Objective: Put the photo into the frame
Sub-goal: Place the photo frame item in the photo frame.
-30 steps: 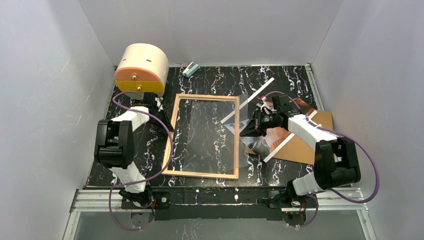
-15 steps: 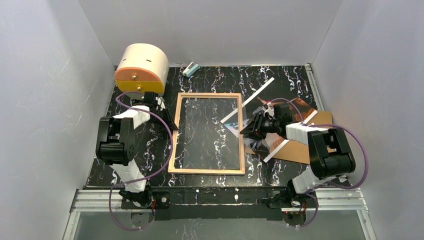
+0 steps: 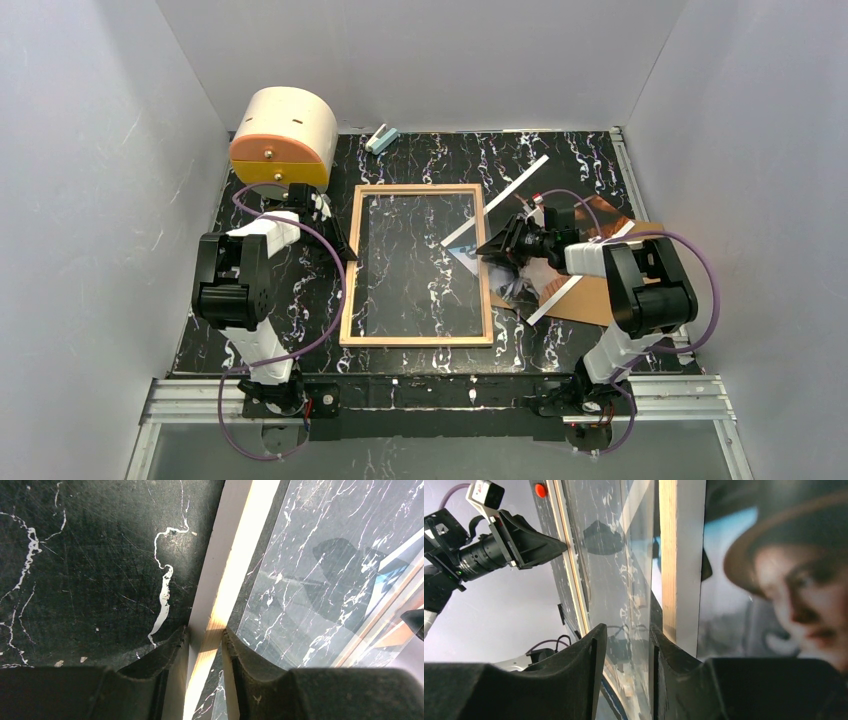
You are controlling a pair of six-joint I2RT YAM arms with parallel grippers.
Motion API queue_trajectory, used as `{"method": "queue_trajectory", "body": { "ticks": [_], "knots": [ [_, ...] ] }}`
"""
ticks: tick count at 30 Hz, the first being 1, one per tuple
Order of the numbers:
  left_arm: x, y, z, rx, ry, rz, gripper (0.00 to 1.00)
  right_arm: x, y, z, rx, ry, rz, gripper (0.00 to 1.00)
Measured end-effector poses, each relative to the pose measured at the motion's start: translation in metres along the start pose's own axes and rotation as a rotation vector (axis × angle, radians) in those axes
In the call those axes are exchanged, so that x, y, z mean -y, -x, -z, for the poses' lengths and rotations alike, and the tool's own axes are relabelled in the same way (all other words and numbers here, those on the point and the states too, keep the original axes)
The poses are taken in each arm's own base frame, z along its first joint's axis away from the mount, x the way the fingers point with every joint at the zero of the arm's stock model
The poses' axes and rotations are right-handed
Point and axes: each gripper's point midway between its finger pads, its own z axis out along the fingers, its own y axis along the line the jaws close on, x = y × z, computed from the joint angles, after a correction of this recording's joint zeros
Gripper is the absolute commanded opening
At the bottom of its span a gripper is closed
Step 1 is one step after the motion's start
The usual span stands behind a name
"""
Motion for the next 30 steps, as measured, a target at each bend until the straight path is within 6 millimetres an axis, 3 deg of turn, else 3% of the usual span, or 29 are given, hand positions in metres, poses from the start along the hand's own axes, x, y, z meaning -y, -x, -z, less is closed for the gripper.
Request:
{"method": "queue_trajectory", "body": {
  "ticks": [5,12,15,17,21,25,30],
  "knots": [
    [0.001,0.000,0.000,0.001,-0.005,-0.004,0.25,-0.001,0.007,-0.005,0.019,0.022,0.004,0.34],
    [0.002,0.000,-0.001,0.000,-0.018,-0.004,0.25,-0.005,0.013,-0.008,0.034,0.043,-0.004,0.01],
    [0.005,0.000,-0.001,0.000,-0.033,-0.003,0.27,-0.008,0.014,-0.008,0.039,0.052,-0.008,0.01],
    [0.006,0.000,-0.001,0.004,-0.040,-0.002,0.35,-0.013,0.015,-0.006,0.046,0.059,-0.013,0.01],
    [0.008,0.000,0.001,0.019,-0.049,0.012,0.44,-0.042,0.018,0.008,0.078,0.108,0.015,0.01],
    [0.009,-0.002,0.003,0.029,-0.054,0.018,0.37,-0.082,0.017,0.025,0.112,0.182,0.066,0.01],
    [0.005,-0.005,0.002,0.029,-0.043,0.028,0.26,-0.108,0.009,0.024,0.098,0.214,0.060,0.01]
  ]
}}
